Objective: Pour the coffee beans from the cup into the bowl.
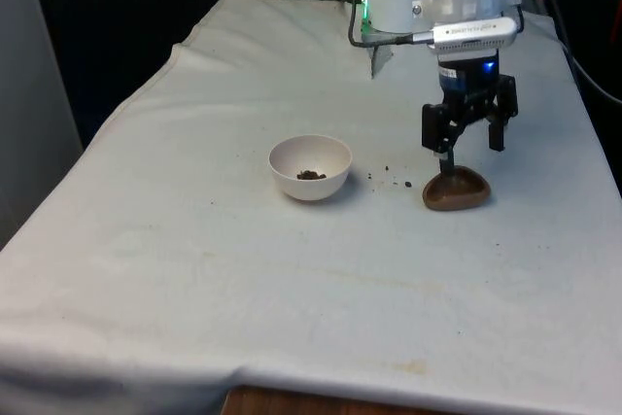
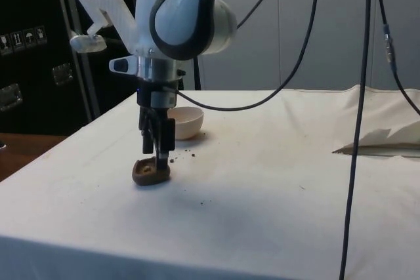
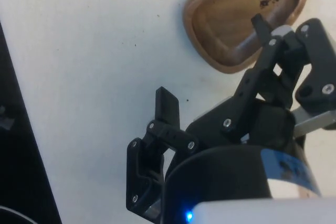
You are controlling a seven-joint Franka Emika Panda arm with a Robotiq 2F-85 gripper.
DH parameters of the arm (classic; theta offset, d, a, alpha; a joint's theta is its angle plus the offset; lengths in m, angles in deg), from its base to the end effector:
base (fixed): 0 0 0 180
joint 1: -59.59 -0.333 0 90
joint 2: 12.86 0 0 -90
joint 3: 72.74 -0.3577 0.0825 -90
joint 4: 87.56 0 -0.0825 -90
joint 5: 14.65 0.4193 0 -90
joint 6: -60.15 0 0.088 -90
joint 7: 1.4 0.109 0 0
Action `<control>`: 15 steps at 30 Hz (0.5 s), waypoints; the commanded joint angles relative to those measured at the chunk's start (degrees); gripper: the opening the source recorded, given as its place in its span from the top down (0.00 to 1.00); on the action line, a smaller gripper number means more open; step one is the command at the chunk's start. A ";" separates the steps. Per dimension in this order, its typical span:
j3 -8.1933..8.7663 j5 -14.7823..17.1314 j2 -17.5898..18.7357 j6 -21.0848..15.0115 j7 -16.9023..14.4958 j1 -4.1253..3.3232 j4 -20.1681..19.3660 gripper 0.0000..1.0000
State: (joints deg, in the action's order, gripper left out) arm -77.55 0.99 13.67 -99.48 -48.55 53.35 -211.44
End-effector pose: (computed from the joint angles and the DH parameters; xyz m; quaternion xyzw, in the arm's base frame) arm 0.6063 0.1058 0.1985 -0.9240 -0.3665 -0.0979 0.0477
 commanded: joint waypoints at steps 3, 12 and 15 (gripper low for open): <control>0.17 0.00 -0.34 0.23 -0.06 0.17 0.00 0.00; 1.55 -0.52 -2.01 1.60 -1.03 1.03 -0.29 0.00; 1.78 -0.57 -2.29 1.78 -1.32 1.20 -0.29 0.00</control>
State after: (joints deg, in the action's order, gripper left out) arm -76.12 0.99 11.66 -97.93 -50.16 54.67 -211.44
